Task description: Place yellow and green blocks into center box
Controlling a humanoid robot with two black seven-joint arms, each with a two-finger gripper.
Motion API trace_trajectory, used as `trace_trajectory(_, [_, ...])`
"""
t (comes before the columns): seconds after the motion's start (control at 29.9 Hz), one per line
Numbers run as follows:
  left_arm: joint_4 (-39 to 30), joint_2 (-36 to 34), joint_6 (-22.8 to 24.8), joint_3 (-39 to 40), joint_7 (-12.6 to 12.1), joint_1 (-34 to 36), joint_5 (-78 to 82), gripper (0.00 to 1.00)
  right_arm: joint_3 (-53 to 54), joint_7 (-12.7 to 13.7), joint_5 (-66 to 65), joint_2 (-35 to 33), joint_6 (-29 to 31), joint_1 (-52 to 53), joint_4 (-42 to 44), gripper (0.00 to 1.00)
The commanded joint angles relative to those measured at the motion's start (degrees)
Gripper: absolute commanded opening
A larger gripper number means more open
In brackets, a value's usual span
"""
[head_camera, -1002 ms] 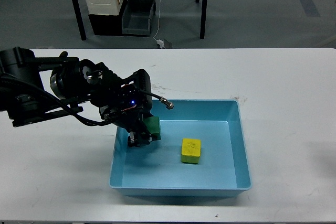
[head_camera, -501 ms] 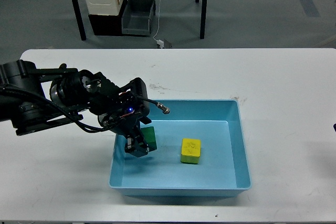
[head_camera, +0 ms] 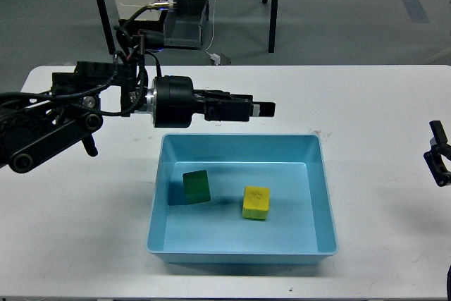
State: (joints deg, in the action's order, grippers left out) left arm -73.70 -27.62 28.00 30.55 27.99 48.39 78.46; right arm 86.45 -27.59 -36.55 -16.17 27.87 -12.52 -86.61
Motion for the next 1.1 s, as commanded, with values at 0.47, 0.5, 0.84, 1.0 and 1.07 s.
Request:
trace_trajectory(0.47, [-6.01, 4.51, -22.99, 22.1, 0.01, -34.85, -66.55, 1.0, -6.74, 5.0, 43.14, 1.14, 0.13, 1.8, 0.04, 1.0])
trace_trajectory(0.5, [-6.45, 4.33, -22.55, 22.19, 0.01, -36.33, -70.16, 1.0, -6.82, 5.17, 43.4, 1.4, 0.13, 1.28, 0.04, 1.0])
trace_trajectory(0.84, [-7.69, 7.93, -19.13, 28.16, 0.01, -45.92, -85.29, 1.0, -8.84, 11.32, 49.64, 3.34, -4.05, -0.04, 0.04, 1.0])
trace_trajectory(1.0, [-7.69, 8.02, -9.46, 28.87, 0.01, -47.6, -95.05, 1.0, -8.85, 13.96, 53.15, 3.51, -3.7, -0.39, -1.01, 1.0])
trace_trajectory(1.07, [-7.69, 7.94, -8.14, 28.96, 0.01, -48.3, -98.04, 1.0, -8.76, 14.05, 54.56, 4.3, -3.79, -0.4, -1.19, 1.0])
